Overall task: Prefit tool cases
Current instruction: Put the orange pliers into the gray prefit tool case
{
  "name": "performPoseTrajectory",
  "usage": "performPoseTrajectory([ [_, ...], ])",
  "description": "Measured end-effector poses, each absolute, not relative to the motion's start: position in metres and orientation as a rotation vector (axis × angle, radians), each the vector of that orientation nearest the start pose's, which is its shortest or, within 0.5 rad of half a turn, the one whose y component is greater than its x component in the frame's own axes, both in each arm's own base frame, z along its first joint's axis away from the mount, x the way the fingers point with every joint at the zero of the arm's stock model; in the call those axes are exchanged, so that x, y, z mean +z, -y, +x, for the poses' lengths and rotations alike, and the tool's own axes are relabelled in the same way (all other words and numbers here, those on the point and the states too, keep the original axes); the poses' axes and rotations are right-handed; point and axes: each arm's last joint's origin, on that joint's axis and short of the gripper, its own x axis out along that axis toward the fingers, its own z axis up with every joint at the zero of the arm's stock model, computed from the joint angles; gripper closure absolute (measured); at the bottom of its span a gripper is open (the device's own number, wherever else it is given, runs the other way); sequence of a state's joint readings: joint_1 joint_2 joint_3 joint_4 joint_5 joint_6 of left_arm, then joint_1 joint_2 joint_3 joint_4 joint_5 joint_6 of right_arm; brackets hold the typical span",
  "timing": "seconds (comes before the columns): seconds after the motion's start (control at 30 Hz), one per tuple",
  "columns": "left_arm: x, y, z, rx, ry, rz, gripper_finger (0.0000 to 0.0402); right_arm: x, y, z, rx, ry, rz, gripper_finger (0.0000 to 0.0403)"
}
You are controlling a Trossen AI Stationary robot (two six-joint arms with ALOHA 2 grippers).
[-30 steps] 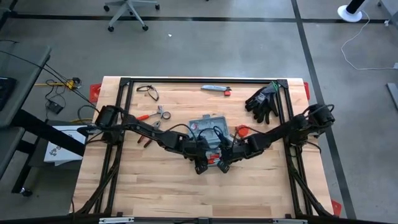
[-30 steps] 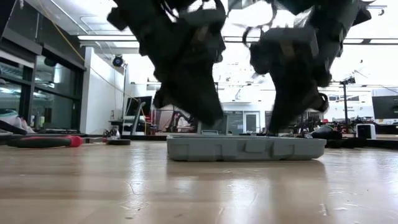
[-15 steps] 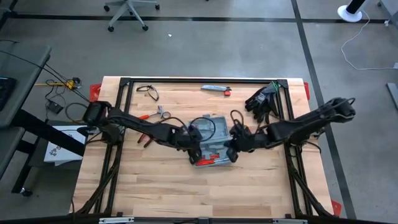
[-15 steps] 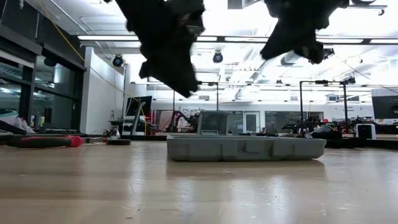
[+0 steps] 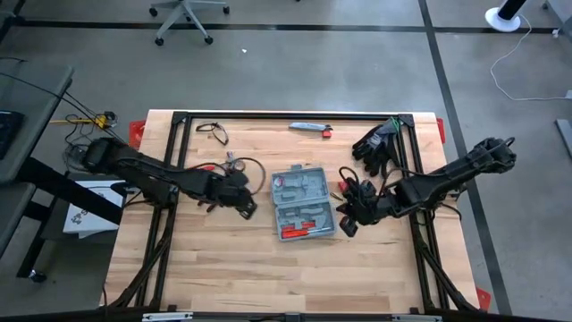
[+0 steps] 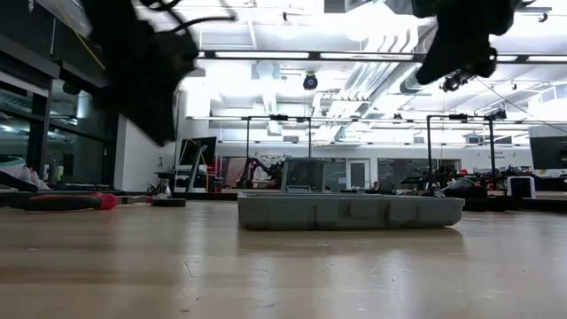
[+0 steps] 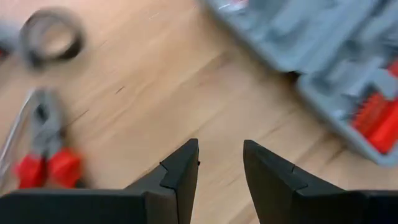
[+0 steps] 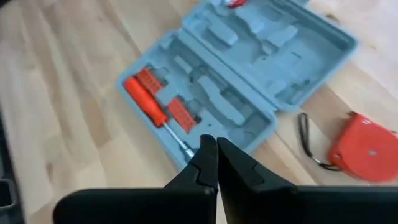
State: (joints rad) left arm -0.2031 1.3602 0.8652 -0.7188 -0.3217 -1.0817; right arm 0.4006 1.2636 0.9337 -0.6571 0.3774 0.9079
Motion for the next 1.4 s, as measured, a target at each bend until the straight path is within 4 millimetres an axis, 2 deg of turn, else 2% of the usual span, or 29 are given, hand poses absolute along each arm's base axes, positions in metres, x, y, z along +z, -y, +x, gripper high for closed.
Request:
performPoseTrajectory([
  [0.1, 0.202, 0.035, 0.216, 0.753, -0.965, -0.700, 0.0282, 0.252, -0.086, 0.225, -0.450, -0.817, 0.472, 0.0402],
  [0.2, 0.195, 0.030, 0.197, 0.795, -1.030, -0.686, 0.0277, 0.252, -0.085, 0.224, -0.509, -0.780, 0.480, 0.0402],
  [0.33, 0.187, 0.022, 0.181, 0.825, -1.141, -0.651, 0.0255, 0.253, -0.082, 0.225, -0.556, -0.748, 0.516, 0.0402],
  [0.57, 0.185, 0.012, 0.178, 0.839, -1.179, -0.576, 0.0202, 0.253, -0.071, 0.228, -0.633, -0.708, 0.528, 0.0399],
  [0.73, 0.166, 0.002, 0.172, 0.863, -1.194, -0.631, 0.0173, 0.253, -0.059, 0.231, -0.675, -0.700, 0.533, 0.0364],
  [0.87, 0.150, 0.000, 0.170, 0.823, -1.193, -0.769, 0.0161, 0.253, -0.050, 0.233, -0.703, -0.703, 0.524, 0.0333],
  [1.1, 0.136, -0.002, 0.157, 0.881, -1.225, -0.750, 0.0160, 0.252, -0.042, 0.235, -0.707, -0.724, 0.494, 0.0320],
  [1.23, 0.135, -0.001, 0.157, 0.849, -1.240, -0.727, 0.0186, 0.252, -0.039, 0.235, -0.718, -0.726, 0.476, 0.0320],
  [1.3, 0.134, -0.001, 0.157, 0.835, -1.246, -0.734, 0.0222, 0.253, -0.038, 0.235, -0.735, -0.711, 0.467, 0.0320],
  [1.4, 0.134, 0.000, 0.160, 0.799, -1.241, -0.754, 0.0305, 0.253, -0.038, 0.235, -0.749, -0.698, 0.457, 0.0320],
])
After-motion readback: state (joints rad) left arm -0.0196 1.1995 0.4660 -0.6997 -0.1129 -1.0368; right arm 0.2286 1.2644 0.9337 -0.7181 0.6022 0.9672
